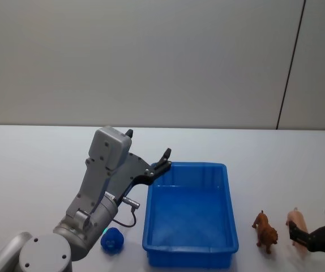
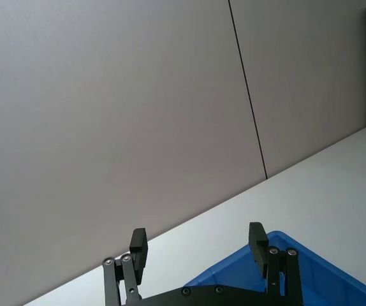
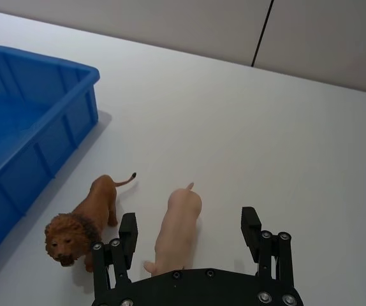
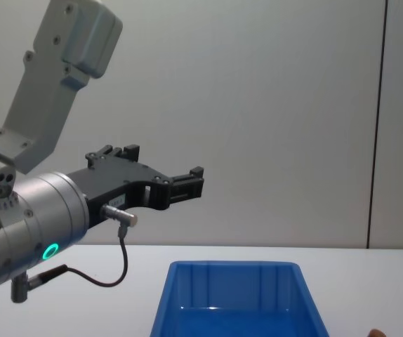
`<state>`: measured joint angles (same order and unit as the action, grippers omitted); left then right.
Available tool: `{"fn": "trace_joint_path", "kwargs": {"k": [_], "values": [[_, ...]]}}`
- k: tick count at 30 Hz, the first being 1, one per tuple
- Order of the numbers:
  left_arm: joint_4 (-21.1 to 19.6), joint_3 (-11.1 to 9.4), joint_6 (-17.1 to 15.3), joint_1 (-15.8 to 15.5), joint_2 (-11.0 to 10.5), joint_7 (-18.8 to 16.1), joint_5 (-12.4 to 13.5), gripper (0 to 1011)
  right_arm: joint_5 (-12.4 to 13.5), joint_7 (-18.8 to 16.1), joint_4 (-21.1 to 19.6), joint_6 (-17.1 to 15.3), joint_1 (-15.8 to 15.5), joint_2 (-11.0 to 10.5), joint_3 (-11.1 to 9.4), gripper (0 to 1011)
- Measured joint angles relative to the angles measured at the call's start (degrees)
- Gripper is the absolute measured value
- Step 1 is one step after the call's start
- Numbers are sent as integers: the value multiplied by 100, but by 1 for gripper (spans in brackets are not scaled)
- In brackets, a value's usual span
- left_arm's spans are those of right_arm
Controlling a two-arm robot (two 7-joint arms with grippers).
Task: Pick up the two dolls from the table and place them into the box.
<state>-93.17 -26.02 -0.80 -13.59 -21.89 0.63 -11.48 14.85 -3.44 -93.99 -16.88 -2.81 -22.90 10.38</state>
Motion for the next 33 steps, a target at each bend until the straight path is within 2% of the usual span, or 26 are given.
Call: {"fn": "trace_joint_path", "kwargs": {"k": [15, 20, 26, 33], "values": [[0, 0, 0, 0, 0, 0, 0, 1001, -4, -169, 406, -346, 209, 127, 34, 999], [0, 0, 0, 0, 0, 0, 0, 1001, 52, -268, 506, -545, 283, 161, 39, 911], [0, 0, 0, 0, 0, 0, 0, 1001, 118, -368, 619, -740, 360, 197, 42, 731], [0, 0, 0, 0, 0, 0, 0, 1002, 140, -412, 685, -802, 405, 222, 41, 507]]}}
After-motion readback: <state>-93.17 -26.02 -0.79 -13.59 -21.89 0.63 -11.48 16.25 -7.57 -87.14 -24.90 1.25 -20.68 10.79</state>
